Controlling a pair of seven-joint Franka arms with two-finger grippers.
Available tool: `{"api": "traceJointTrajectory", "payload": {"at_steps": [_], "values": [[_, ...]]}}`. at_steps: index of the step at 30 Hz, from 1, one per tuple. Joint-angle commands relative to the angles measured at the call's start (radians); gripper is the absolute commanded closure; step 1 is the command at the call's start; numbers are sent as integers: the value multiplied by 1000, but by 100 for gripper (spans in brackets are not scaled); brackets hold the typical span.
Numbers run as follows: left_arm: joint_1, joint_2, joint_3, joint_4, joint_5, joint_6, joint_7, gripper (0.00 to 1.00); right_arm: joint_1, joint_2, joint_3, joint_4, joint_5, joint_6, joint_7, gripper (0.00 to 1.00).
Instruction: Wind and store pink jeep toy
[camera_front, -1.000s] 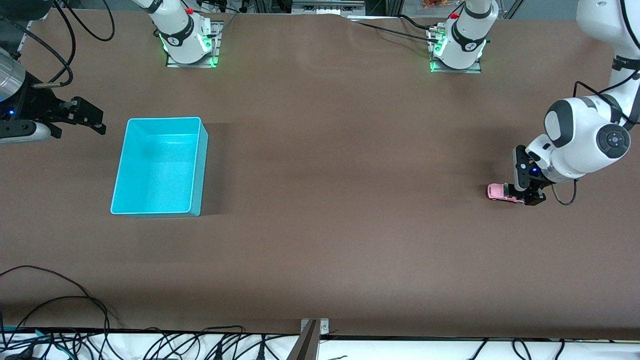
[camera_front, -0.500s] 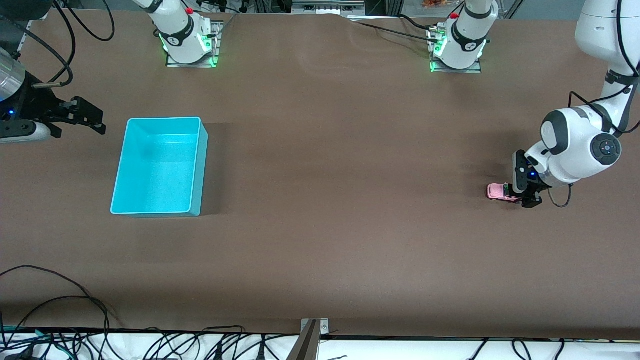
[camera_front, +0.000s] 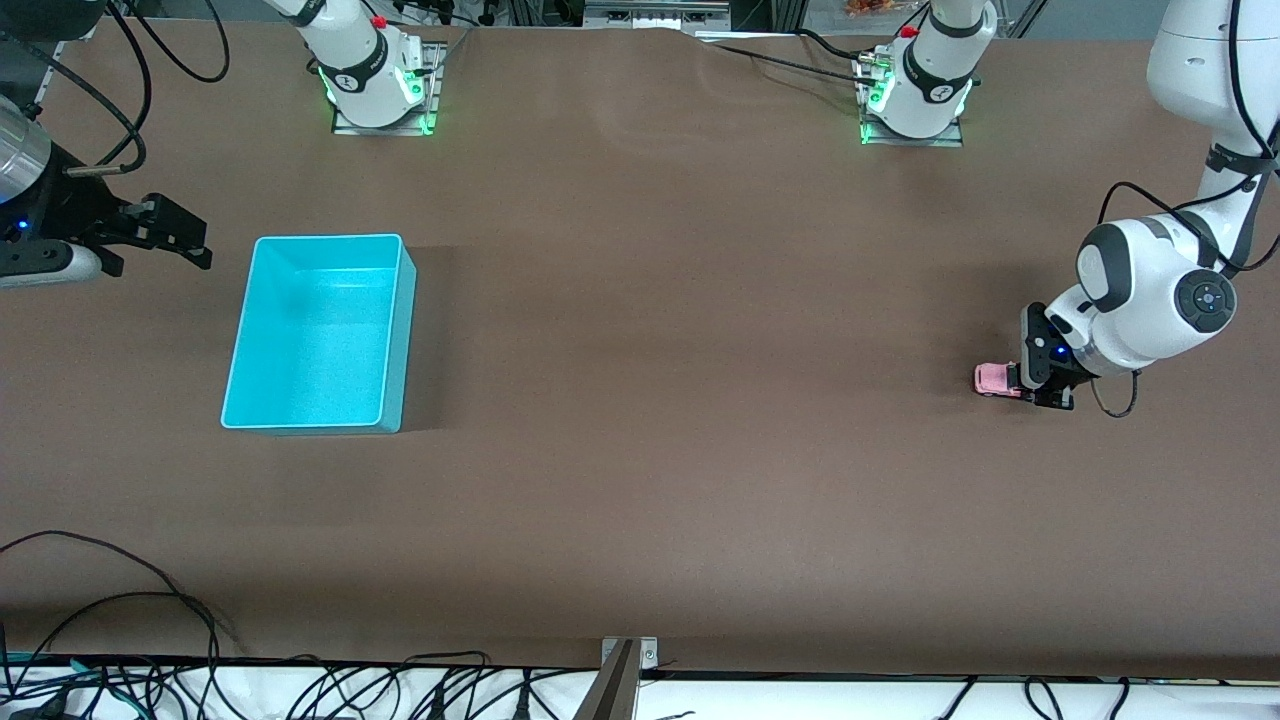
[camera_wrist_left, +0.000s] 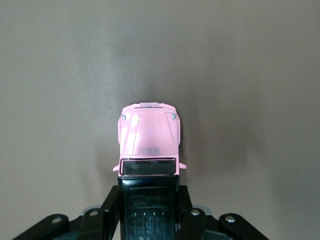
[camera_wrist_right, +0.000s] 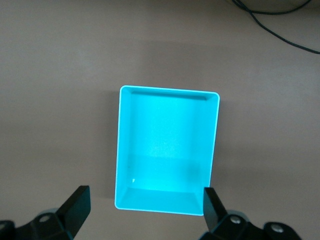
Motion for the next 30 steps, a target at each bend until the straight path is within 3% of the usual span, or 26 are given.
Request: {"api": "traceJointTrajectory", "payload": {"at_steps": [1,18,30], "values": [[-2,6,-5,14,17,2,-88,91,-4,3,1,21,-7,-20,-14,0],[9,29,0,15,25,2,-88,94,-4,3,1,21,-6,-20,-14,0],[127,54,3,21,25,-3,8,93,-4,3,1,22,-6,-20,-14,0]]}}
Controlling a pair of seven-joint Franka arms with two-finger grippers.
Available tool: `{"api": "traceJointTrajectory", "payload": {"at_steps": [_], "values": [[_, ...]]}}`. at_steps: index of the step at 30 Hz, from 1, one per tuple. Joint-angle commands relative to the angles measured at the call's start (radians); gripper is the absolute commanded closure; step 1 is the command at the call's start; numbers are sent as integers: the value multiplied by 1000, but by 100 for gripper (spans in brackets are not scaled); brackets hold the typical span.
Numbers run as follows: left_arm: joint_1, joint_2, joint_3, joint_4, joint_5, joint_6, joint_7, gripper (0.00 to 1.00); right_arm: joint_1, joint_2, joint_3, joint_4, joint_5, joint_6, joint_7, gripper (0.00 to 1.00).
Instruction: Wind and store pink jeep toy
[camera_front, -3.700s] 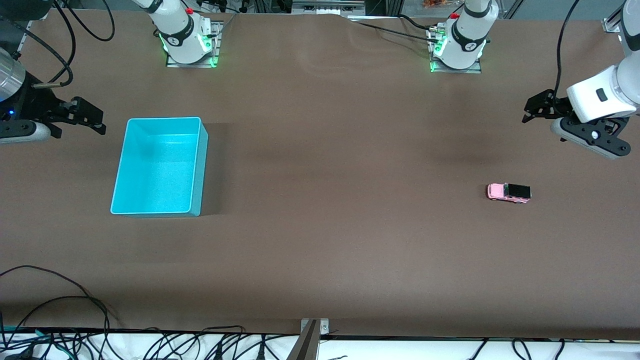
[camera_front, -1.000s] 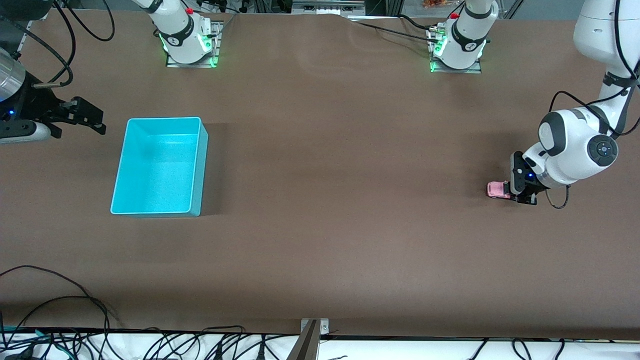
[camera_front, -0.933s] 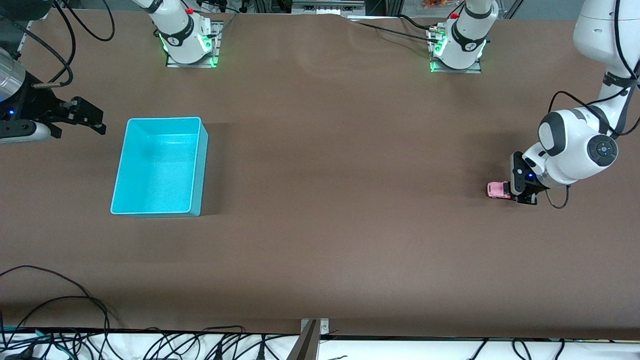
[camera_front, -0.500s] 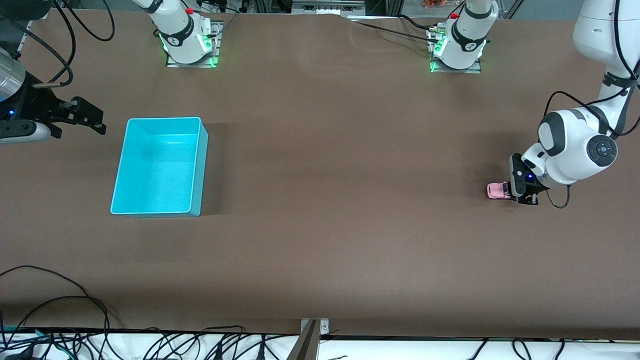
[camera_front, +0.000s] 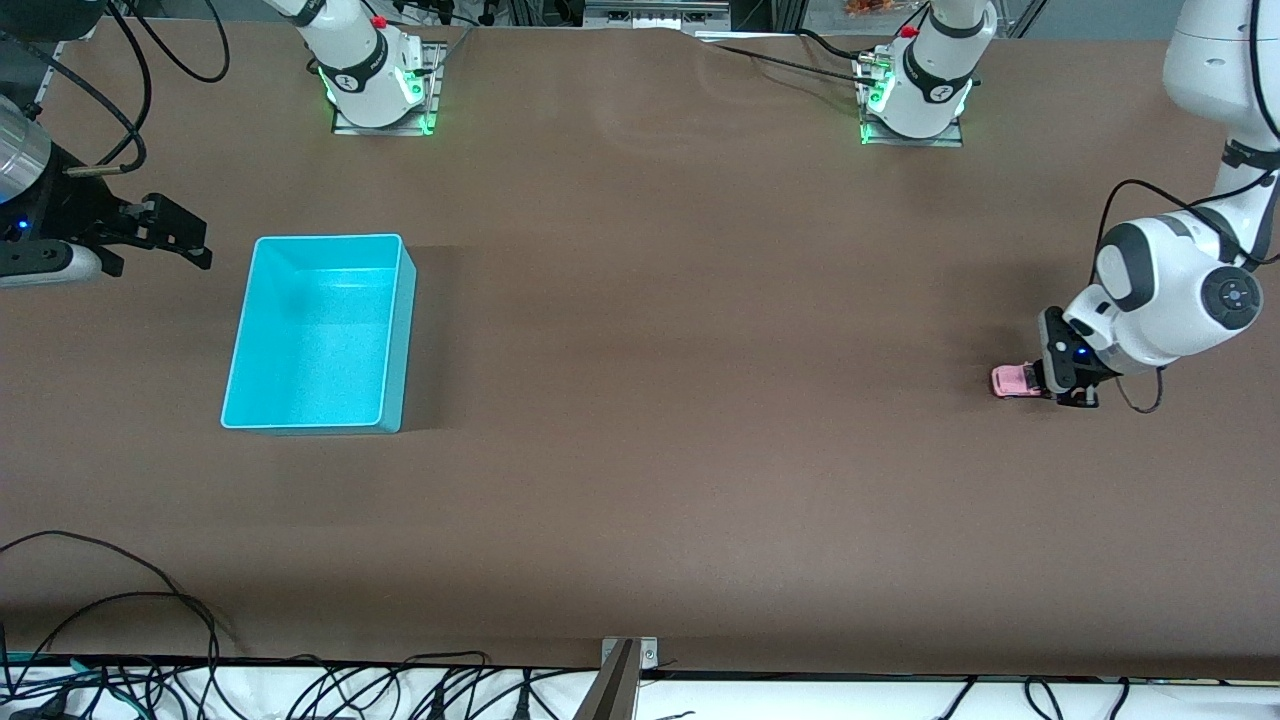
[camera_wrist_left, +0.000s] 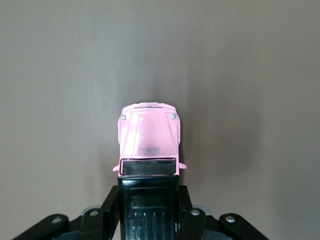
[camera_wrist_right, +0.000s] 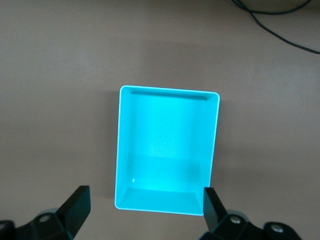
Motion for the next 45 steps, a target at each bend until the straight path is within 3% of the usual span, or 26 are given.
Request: {"api": "traceJointTrajectory", "payload": {"at_steps": [1,25,31,45], "values": [[69,47,-4,13,26,-3,54,93,-4,3,1,21,-6,-20,-14,0],[230,89,3,123,28,-16,277,93,-4,3,1,22,-6,-20,-14,0],[273,92,1,140,83,-16,285,93,-4,3,1,21,-6,-20,-12,0],[277,99,1,160,89,-16,300,92,-4,3,1,21,-6,-20,-12,0]]}}
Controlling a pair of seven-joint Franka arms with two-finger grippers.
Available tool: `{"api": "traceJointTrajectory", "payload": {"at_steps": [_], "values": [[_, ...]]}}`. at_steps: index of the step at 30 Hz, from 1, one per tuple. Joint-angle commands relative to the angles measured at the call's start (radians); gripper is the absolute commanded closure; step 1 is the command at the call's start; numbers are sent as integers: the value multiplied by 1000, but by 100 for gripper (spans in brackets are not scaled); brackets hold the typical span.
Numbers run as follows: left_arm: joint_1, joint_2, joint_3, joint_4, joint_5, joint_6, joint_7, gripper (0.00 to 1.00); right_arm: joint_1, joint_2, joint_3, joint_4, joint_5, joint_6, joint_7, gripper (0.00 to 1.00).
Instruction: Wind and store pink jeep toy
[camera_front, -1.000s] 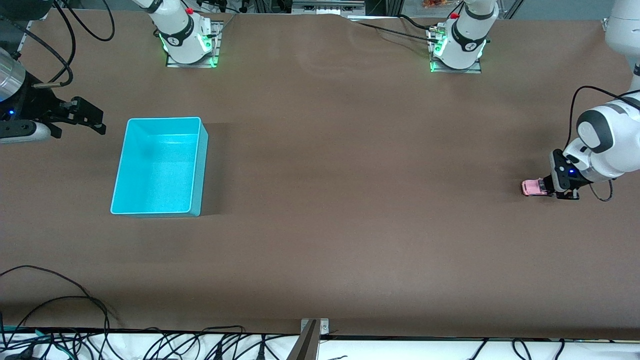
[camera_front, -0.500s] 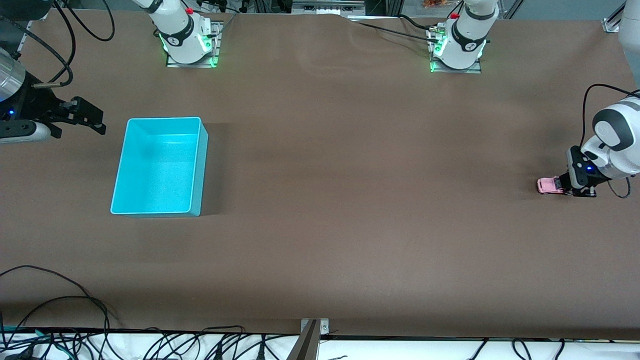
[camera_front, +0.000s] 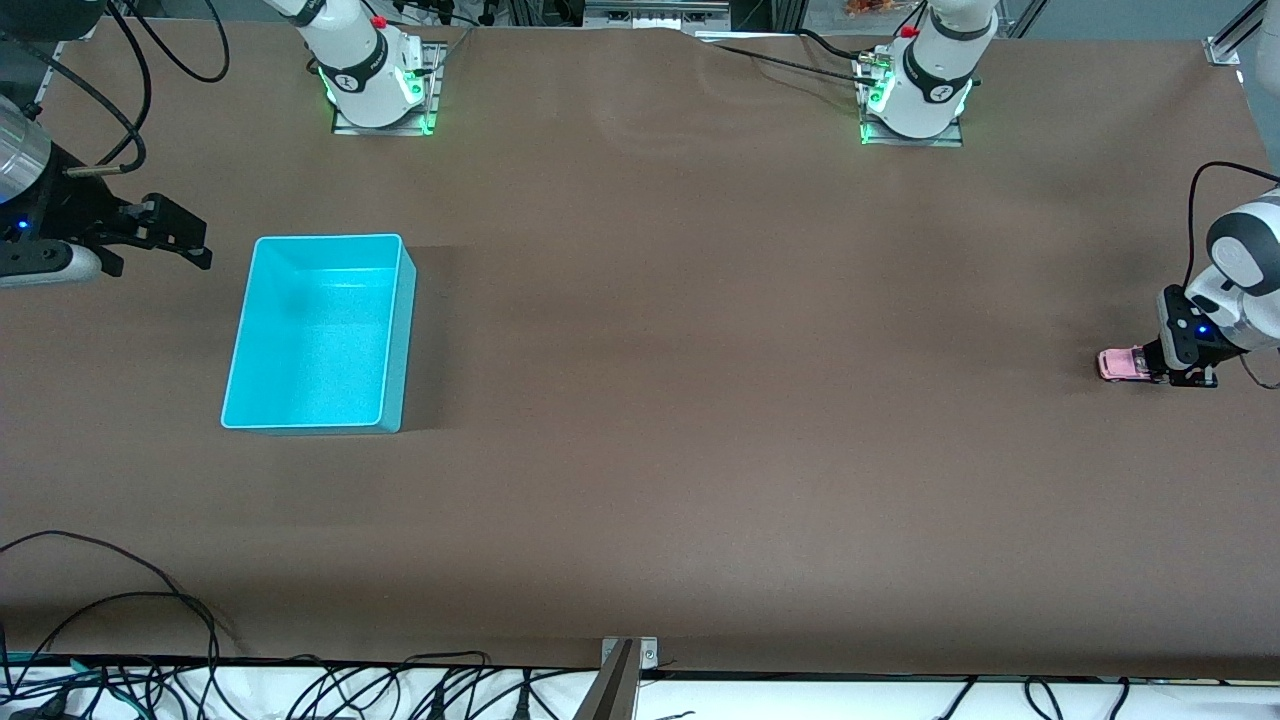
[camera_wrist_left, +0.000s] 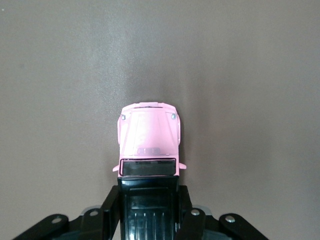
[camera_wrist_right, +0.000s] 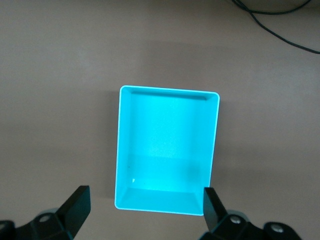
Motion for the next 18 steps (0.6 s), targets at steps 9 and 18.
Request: {"api": "traceJointTrajectory", "payload": {"at_steps": [9,18], "values": [[5,24,-4,31,29,-13,21,97,-4,3,1,21,-6,-20,-12,0],[-24,11,-51,34,11,-128,-24,100,-4,3,1,21,-6,-20,-12,0]]}}
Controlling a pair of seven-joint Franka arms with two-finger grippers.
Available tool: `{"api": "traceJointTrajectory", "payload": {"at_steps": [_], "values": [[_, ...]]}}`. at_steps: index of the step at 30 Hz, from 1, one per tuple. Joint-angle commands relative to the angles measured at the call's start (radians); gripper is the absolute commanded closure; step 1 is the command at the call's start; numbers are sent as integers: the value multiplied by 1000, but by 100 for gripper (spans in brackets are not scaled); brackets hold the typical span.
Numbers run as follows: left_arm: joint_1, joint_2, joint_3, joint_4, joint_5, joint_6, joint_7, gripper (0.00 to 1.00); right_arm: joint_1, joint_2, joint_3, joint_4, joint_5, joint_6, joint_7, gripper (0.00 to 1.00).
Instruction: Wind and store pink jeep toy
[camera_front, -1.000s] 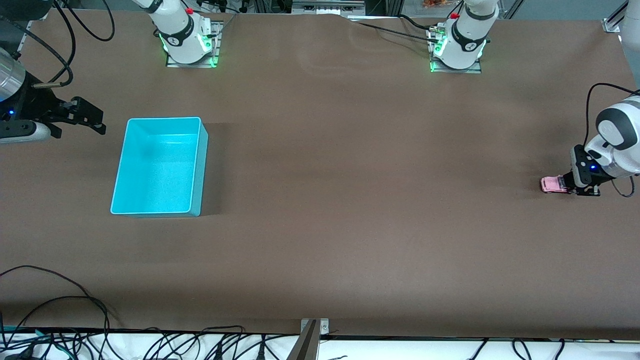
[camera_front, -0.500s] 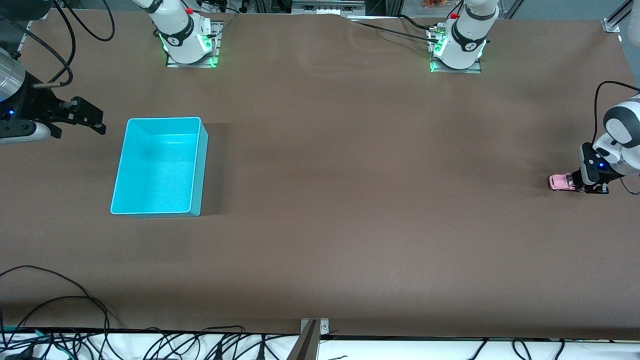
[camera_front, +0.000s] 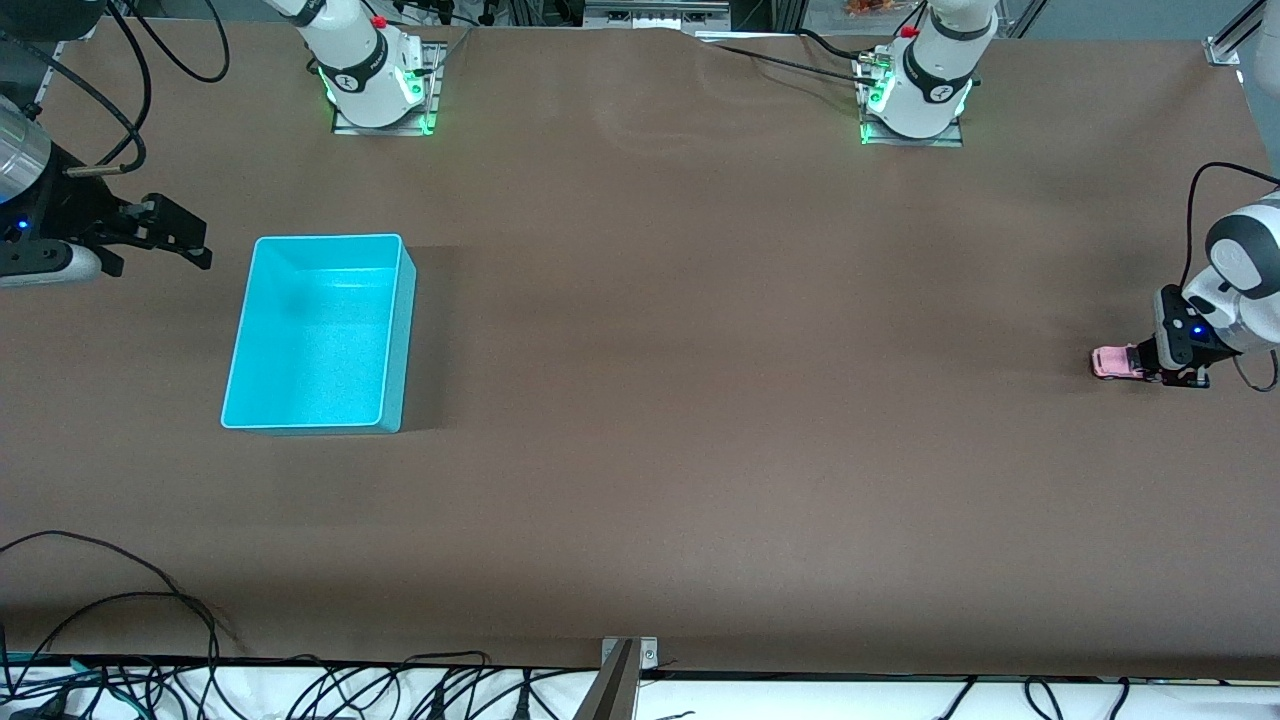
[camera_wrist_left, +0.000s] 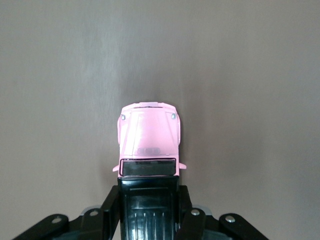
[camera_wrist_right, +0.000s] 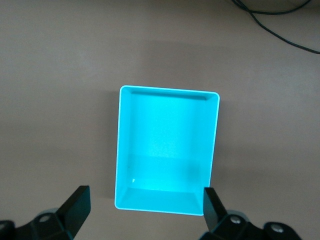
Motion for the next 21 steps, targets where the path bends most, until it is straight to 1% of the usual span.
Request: {"api": "traceJointTrajectory", "payload": {"at_steps": [1,8,13,17,21], "values": [[-17,9,-47,22,11,-70,-50,100,-4,3,1,21,-6,-20,-12,0],[-19,8,-139,22,9,-76,-145,100,-4,3,1,21,-6,-20,-12,0],[-20,-5,-210,22,11,-122,-235,100,-4,3,1,21,-6,-20,-12,0],[-43,13,-222,22,24,-117,-298,100,-4,4,1,22,-6,-20,-12,0],[-53,36,-216,22,26,-110,-305,100,-4,4,1,21,-6,-19,-12,0]]}}
